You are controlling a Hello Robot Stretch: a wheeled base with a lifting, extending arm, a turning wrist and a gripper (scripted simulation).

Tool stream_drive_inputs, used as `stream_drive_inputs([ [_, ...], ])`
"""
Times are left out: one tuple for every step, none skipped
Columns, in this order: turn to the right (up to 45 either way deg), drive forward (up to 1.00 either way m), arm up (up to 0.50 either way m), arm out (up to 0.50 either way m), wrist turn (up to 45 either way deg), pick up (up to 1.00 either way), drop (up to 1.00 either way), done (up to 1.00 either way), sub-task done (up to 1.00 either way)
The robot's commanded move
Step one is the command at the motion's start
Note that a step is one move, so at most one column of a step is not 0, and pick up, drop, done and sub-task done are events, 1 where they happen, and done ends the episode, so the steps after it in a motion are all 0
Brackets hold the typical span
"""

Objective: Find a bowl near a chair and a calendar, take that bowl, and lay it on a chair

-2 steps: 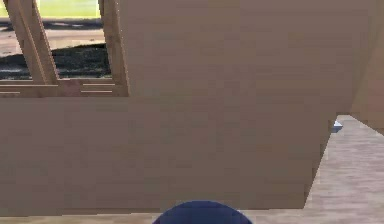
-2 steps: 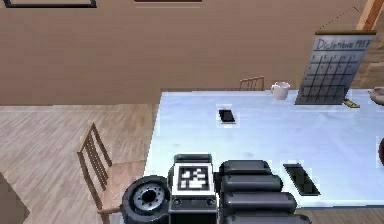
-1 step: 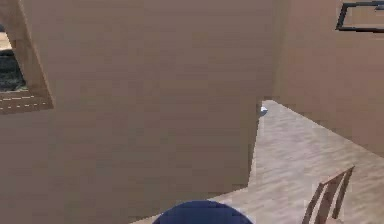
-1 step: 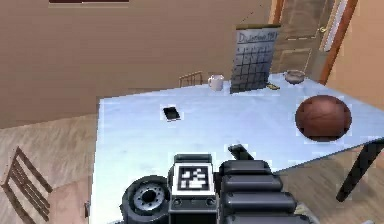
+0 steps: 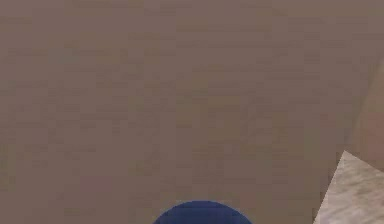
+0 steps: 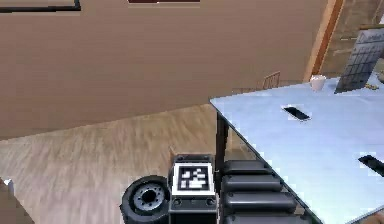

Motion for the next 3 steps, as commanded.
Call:
stream_drive_inputs([
  [45.0, 0.0, 0.0, 0.0, 0.0, 0.0, 0.0, 0.0, 0.0],
  [21.0, 0.0, 0.0, 0.0, 0.0, 0.0, 0.0, 0.0, 0.0],
  [0.0, 0.6, 0.0, 0.0, 0.0, 0.0, 0.0, 0.0, 0.0],
])
